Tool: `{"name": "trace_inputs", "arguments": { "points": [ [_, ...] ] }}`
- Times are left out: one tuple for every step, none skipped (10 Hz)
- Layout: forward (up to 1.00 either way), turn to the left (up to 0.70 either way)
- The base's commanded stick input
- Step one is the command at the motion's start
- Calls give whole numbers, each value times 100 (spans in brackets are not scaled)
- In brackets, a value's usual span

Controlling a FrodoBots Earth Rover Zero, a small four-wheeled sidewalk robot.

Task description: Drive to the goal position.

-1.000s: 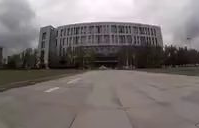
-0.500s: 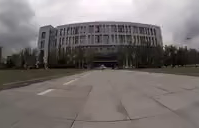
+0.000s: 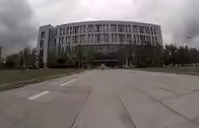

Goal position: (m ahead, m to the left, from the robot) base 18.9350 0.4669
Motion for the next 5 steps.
{"name": "trace_inputs", "arguments": {
  "points": [
    [70, 0],
    [70, 0],
    [70, 0],
    [70, 0],
    [70, 0]
  ]
}}
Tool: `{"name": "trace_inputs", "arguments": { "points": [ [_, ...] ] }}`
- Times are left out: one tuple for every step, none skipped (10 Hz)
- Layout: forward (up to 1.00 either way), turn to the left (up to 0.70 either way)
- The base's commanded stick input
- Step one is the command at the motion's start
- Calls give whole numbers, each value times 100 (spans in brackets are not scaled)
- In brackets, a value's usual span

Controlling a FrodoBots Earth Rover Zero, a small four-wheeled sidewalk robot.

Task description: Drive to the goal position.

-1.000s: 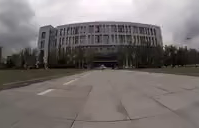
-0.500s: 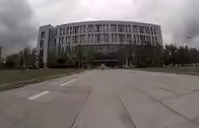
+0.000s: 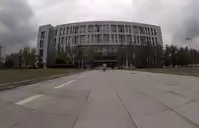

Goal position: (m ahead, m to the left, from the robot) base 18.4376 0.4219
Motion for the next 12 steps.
{"name": "trace_inputs", "arguments": {
  "points": [
    [70, 0],
    [70, 0],
    [70, 0],
    [70, 0],
    [70, 0],
    [70, 0],
    [70, 0],
    [70, 0],
    [70, 0],
    [70, 0],
    [70, 0],
    [70, 0]
  ]
}}
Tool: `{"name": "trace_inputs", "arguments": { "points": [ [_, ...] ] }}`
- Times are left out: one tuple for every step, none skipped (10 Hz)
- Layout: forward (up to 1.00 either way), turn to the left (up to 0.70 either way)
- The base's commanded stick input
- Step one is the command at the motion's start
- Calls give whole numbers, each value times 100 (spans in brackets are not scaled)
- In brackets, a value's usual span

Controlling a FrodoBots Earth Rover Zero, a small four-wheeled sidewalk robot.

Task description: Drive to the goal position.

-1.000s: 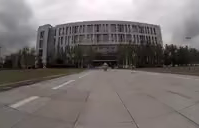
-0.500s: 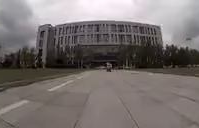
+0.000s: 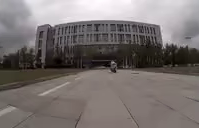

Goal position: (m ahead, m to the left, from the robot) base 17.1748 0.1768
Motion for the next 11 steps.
{"name": "trace_inputs", "arguments": {
  "points": [
    [70, 0],
    [70, 0],
    [70, 0],
    [70, 0],
    [70, 0],
    [70, 0],
    [70, 0],
    [70, 0],
    [70, 0],
    [70, 0],
    [70, 0]
  ]
}}
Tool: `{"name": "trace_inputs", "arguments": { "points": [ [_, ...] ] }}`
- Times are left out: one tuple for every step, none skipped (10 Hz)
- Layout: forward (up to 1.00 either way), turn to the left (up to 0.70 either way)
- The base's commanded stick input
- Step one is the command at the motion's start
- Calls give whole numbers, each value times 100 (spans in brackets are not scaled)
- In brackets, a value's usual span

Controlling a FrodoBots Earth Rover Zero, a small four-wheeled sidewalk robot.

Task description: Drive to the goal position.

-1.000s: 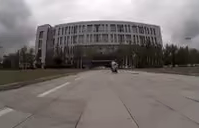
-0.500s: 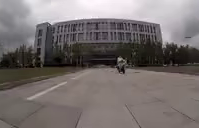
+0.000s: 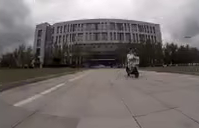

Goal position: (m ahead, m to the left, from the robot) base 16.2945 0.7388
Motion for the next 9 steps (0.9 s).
{"name": "trace_inputs", "arguments": {
  "points": [
    [70, 0],
    [70, 0],
    [70, 0],
    [70, 0],
    [70, 0],
    [70, 0],
    [70, 0],
    [70, 0],
    [70, 0]
  ]
}}
